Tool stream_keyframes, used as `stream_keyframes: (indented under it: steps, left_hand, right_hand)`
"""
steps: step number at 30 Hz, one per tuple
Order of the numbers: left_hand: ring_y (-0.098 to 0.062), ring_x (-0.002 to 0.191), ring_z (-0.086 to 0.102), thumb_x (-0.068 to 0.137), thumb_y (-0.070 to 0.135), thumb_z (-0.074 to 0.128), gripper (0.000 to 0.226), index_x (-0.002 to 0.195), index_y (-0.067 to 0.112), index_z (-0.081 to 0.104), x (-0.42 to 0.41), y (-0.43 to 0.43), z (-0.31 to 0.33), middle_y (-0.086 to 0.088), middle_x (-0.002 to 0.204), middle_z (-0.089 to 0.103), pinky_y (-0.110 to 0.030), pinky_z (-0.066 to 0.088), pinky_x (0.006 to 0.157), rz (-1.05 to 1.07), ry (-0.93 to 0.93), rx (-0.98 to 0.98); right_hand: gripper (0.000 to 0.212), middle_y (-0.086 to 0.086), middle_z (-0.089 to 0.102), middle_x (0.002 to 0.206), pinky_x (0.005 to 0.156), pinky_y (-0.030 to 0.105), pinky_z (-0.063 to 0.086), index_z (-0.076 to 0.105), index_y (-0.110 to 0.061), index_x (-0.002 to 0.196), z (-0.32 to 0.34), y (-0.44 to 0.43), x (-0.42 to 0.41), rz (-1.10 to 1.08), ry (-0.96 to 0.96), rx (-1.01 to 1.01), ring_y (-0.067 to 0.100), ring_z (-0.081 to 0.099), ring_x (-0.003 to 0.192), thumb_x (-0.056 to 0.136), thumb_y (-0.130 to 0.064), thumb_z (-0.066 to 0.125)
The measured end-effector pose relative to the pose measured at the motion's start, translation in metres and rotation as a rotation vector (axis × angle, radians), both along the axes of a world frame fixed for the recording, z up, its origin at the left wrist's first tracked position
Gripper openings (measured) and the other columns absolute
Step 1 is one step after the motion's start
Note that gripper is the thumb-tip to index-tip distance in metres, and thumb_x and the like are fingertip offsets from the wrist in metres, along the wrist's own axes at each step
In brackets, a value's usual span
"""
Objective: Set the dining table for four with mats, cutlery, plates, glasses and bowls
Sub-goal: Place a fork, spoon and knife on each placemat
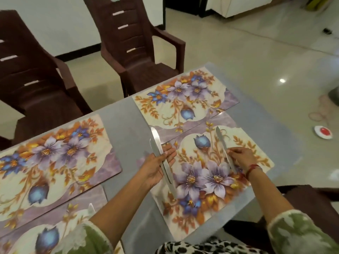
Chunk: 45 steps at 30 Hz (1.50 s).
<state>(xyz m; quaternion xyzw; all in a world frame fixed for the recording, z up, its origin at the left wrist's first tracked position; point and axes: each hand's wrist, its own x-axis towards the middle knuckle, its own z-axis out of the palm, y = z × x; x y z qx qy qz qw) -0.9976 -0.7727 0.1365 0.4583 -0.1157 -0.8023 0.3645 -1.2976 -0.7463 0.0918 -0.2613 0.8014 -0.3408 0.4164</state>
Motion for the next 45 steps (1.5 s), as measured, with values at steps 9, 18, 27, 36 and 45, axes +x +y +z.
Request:
stream_keyframes:
  steps: [9, 18, 27, 36, 45]
  left_hand:
    - [-0.028, 0.118, 0.055, 0.097, -0.003, 0.04, 0.034, 0.13, -0.004, 0.047, -0.031, -0.008, -0.002, -0.019, 0.133, 0.053, -0.035, 0.044, 0.098, -0.046, -0.001, 0.004]
    - [-0.026, 0.115, 0.055, 0.098, -0.002, 0.039, 0.032, 0.128, -0.003, 0.048, -0.081, -0.017, -0.008, -0.019, 0.132, 0.053, -0.033, 0.043, 0.094, 0.08, -0.039, -0.02]
    - [-0.027, 0.114, 0.059, 0.102, 0.019, 0.036, 0.038, 0.13, -0.003, 0.047, -0.158, -0.028, -0.003, -0.021, 0.134, 0.05, -0.029, 0.057, 0.074, 0.289, -0.049, 0.015]
    - [-0.03, 0.117, 0.055, 0.103, 0.02, 0.031, 0.036, 0.12, -0.004, 0.053, -0.214, -0.044, 0.01, -0.018, 0.121, 0.06, -0.031, 0.057, 0.081, 0.266, 0.037, -0.06]
    - [-0.007, 0.048, 0.058, 0.103, 0.027, 0.035, 0.033, 0.083, 0.013, 0.057, -0.24, -0.077, 0.018, 0.004, 0.055, 0.059, -0.019, 0.049, 0.047, 0.445, 0.101, 0.069]
  right_hand:
    - [0.022, 0.018, 0.069, 0.107, 0.088, 0.031, 0.043, 0.073, -0.001, 0.101, 0.015, -0.022, -0.034, 0.147, 0.427, 0.088, 0.035, 0.06, 0.102, 0.082, -0.013, 0.069]
    - [0.01, 0.012, 0.071, 0.085, 0.072, 0.033, 0.051, 0.072, -0.015, 0.074, 0.013, -0.039, -0.052, 0.333, 0.634, 0.154, 0.031, 0.064, 0.08, 0.079, -0.023, 0.068]
    - [0.022, 0.0, 0.064, 0.068, 0.056, 0.021, 0.044, 0.066, -0.011, 0.072, 0.044, -0.061, -0.075, 0.465, 0.24, -0.145, 0.014, 0.057, 0.063, 0.08, -0.031, 0.073]
    - [0.01, 0.01, 0.066, 0.07, 0.059, 0.029, 0.055, 0.065, -0.005, 0.074, 0.071, -0.067, -0.04, 0.722, -0.178, -0.103, 0.019, 0.064, 0.063, 0.08, -0.009, 0.072]
    - [0.019, 0.007, 0.063, 0.082, 0.051, 0.02, 0.044, 0.051, -0.01, 0.091, 0.08, -0.104, -0.111, 0.451, -0.488, -0.107, 0.013, 0.052, 0.059, 0.099, 0.0, 0.036]
